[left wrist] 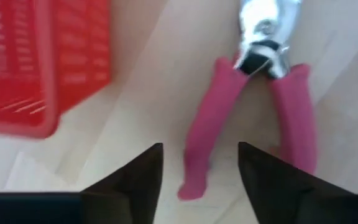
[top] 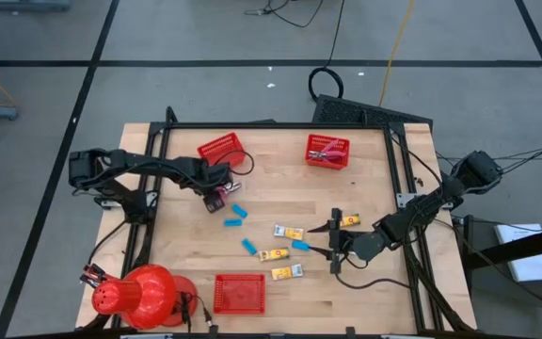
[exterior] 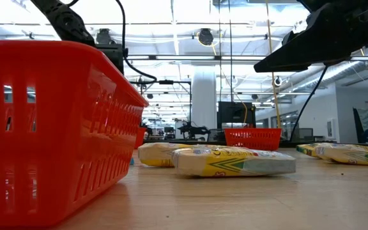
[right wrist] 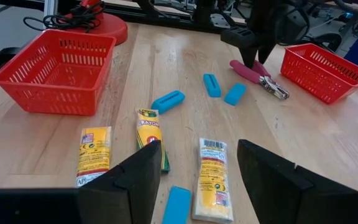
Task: Pick & Place School Supplies
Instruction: Put the pink hole puncher into the top right red bin
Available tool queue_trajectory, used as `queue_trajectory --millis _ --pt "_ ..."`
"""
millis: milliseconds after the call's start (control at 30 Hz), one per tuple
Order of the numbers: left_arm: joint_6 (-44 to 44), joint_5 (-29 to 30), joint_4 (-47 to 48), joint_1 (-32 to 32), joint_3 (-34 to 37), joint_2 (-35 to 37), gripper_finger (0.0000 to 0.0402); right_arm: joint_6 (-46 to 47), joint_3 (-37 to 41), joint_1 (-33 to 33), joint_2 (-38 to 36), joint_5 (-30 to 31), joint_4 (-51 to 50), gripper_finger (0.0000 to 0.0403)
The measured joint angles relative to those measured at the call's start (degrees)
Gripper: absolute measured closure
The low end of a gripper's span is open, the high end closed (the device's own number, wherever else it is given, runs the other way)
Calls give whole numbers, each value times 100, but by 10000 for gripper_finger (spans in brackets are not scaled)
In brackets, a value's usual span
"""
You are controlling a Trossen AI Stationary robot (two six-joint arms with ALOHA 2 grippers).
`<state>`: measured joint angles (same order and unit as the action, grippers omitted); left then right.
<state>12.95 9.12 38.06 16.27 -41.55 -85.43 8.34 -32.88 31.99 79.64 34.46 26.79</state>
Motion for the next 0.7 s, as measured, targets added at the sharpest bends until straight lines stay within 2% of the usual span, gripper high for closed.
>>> queue_trajectory --millis 267,467,600,700 --pt "-202 -461 -312 0 14 0 283 -2 0 0 0 0 0 202" --pt "-244 -425 -285 0 14 3 341 -22 0 0 0 0 0 202" --pt "-238 -373 -307 0 14 4 347 -22 0 0 0 0 0 202" --pt "-215 -379 -310 -2 14 4 322 -22 0 0 0 -2 0 202"
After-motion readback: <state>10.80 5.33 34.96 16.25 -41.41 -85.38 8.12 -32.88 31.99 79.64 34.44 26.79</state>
